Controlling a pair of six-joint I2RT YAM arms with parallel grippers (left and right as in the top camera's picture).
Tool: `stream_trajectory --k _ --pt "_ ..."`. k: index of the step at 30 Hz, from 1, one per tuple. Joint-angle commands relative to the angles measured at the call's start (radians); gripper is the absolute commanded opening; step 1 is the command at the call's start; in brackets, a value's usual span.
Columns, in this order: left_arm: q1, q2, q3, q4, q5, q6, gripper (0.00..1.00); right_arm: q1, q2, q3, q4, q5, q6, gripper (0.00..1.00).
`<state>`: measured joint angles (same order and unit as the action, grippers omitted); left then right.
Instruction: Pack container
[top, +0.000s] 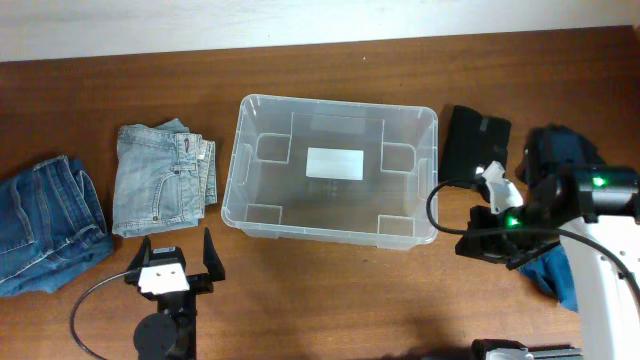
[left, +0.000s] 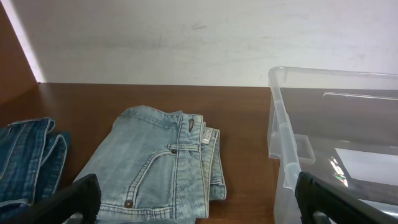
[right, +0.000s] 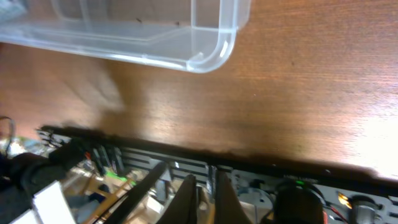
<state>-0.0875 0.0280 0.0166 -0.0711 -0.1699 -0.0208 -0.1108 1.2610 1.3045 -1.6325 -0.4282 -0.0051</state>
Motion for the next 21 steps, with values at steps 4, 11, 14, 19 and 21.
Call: stream_trajectory --k 4,11,14,19,21 --pt "0.005 0.001 -0.007 0.003 -0.010 -0.010 0.99 0.152 -0.018 0.012 0.011 0.127 0.094 0.04" --pt "0.005 0.001 -0.007 0.003 -0.010 -0.010 0.99 0.411 -0.018 0.006 0.103 0.283 0.349 0.04" --pt "0.005 0.001 -0.007 0.003 -0.010 -0.010 0.99 0.479 -0.009 0.006 0.109 0.362 0.464 0.04" --pt "0.005 0.001 -0.007 0.003 -0.010 -0.010 0.99 0.506 0.031 -0.002 0.111 0.388 0.520 0.04" --pt "0.005 0.001 -0.007 0.003 -0.010 -0.010 0.99 0.506 0.054 -0.016 0.113 0.388 0.520 0.04"
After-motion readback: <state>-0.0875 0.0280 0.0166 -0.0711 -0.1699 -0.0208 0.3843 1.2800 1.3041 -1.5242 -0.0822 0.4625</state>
